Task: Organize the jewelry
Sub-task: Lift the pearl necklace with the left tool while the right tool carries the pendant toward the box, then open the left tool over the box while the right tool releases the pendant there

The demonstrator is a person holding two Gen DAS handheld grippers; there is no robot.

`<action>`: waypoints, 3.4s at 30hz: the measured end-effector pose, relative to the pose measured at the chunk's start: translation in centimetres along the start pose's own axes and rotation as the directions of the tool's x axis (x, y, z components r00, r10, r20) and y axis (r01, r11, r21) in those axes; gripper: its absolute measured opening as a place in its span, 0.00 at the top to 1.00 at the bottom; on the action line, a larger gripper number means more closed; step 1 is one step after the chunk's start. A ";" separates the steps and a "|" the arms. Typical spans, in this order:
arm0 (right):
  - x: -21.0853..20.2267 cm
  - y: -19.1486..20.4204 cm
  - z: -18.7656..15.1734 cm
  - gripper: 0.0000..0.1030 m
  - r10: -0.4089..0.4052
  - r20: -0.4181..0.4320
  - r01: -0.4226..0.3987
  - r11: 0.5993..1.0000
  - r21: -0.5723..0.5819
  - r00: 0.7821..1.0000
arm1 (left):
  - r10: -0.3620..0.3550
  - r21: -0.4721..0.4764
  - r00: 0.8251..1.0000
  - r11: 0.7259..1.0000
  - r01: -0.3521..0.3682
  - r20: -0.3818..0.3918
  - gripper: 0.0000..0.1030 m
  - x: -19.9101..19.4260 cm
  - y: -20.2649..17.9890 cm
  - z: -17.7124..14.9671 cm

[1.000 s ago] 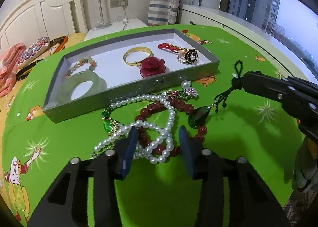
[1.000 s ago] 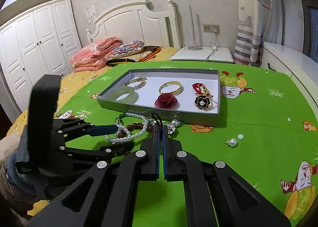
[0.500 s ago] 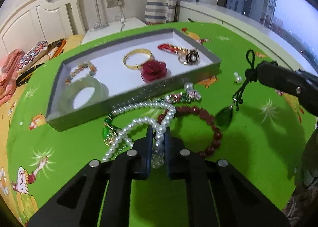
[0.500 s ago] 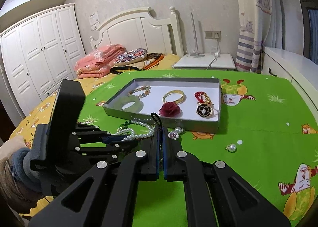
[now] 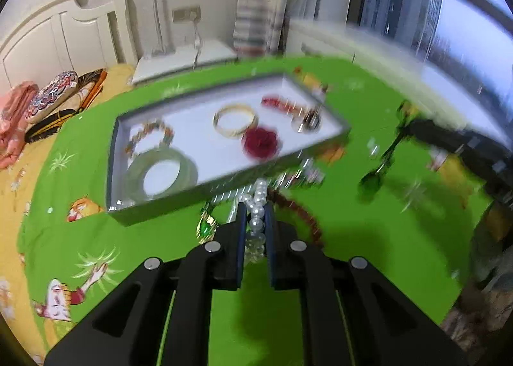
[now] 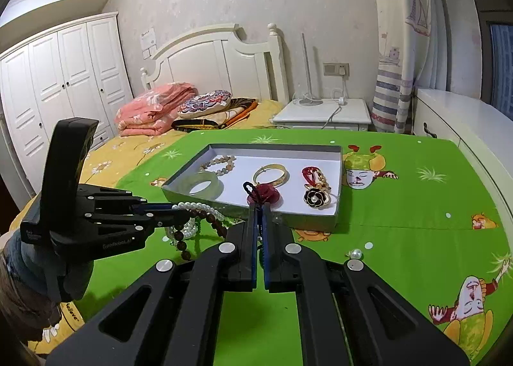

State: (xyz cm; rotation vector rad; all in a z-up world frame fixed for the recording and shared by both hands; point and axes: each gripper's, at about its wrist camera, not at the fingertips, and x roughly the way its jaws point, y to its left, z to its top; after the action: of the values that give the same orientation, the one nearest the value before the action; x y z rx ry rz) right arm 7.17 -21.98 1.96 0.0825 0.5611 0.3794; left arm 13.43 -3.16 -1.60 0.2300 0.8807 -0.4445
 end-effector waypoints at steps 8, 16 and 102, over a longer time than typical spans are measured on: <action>0.2 0.1 -0.1 0.96 0.004 -0.012 -0.004 1.000 0.004 1.000 | 0.037 -0.037 0.994 0.998 -0.041 -0.099 0.89 2.1 1.7 -2.2; 0.6 0.3 -0.4 0.96 0.008 -0.020 -0.008 1.000 0.005 1.000 | -0.072 -0.089 0.997 0.993 0.073 0.006 0.89 -1.0 3.1 -1.1; 14.8 -2.3 12.3 0.96 -0.050 -0.103 0.042 0.996 -0.076 0.993 | 0.132 0.013 0.966 0.990 -0.139 0.223 0.93 -5.3 6.6 18.9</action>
State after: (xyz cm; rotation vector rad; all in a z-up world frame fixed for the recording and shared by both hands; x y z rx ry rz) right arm 26.06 -18.29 4.50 -0.0211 0.6511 0.3603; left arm 26.62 -2.89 14.33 0.2599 0.6355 -0.3476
